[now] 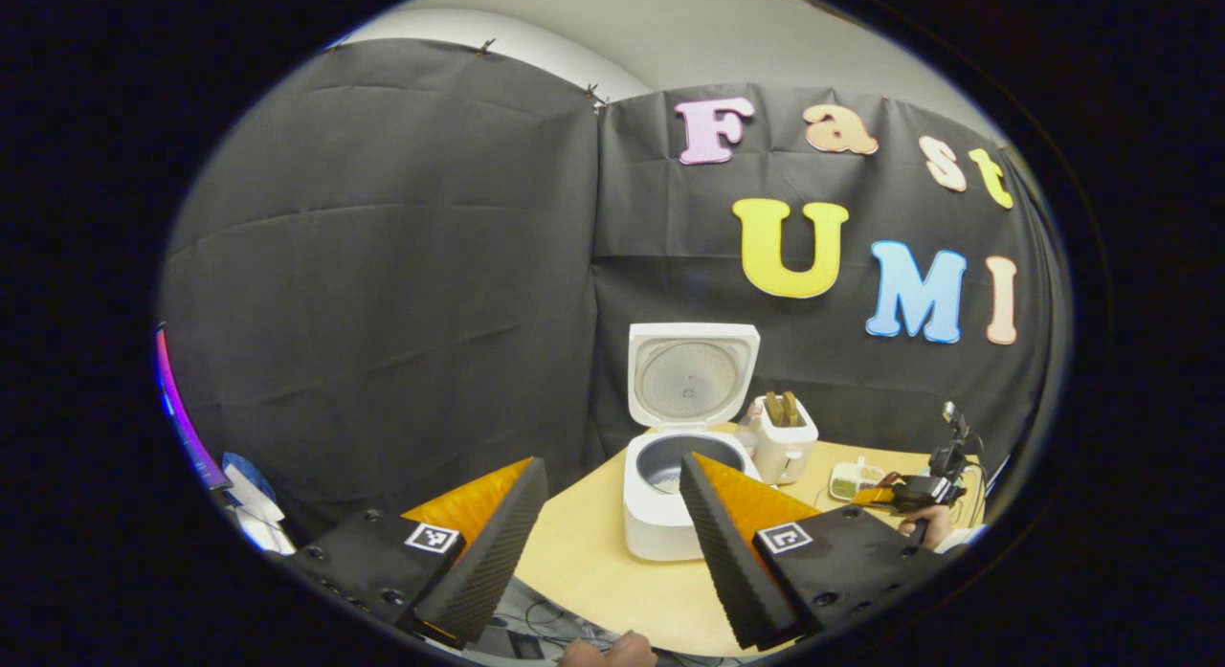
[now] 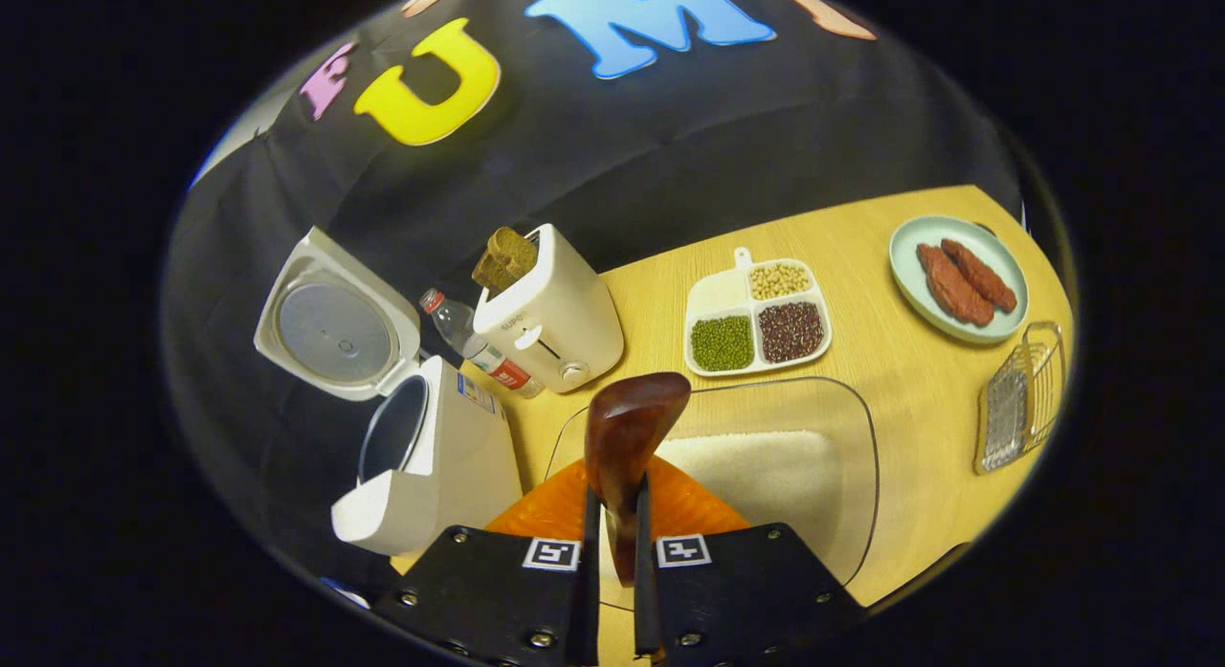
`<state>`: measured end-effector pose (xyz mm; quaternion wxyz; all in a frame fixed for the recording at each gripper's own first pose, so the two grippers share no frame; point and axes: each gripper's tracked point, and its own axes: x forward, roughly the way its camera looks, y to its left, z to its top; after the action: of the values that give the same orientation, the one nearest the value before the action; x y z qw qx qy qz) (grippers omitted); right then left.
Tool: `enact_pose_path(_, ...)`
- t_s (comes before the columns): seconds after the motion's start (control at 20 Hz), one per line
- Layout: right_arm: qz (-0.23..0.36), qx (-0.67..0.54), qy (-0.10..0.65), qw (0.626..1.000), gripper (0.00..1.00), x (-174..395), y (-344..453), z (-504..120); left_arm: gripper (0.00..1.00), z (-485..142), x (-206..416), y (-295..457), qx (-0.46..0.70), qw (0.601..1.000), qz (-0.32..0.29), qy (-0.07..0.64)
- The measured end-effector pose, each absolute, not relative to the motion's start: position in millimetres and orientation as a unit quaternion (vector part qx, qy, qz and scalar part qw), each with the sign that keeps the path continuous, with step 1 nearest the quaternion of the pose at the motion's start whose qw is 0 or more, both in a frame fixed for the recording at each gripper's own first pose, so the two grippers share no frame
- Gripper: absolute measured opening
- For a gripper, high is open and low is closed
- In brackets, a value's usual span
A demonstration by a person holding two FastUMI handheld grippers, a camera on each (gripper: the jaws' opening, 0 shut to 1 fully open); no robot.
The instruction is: Close the left gripper, press the button to open the rice cooker; take a wooden spoon from the chopstick holder with the right hand, scoop a spoonful of rice and pour it into the rice cooker, then put the wooden spoon back into the chopstick holder.
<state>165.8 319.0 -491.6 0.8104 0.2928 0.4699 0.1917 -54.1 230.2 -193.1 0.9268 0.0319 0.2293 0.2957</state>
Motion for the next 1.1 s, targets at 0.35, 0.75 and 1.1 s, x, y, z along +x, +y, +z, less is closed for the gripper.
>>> enact_pose_path(0.35,0.157,0.409,0.467,0.768,0.15,171.3,294.1,-496.9,0.94,-185.5,-53.3,226.7,0.047,0.927,0.293,0.228)
enact_pose_path(0.75,0.179,0.447,0.422,0.768,0.15,192.3,274.2,-435.5,0.94,-179.7,-46.5,217.0,0.047,0.933,0.284,0.217)
enact_pose_path(1.1,0.234,0.48,0.387,0.752,0.14,207.8,319.5,-359.9,0.94,-172.2,-60.7,224.5,0.045,0.929,0.302,0.21)
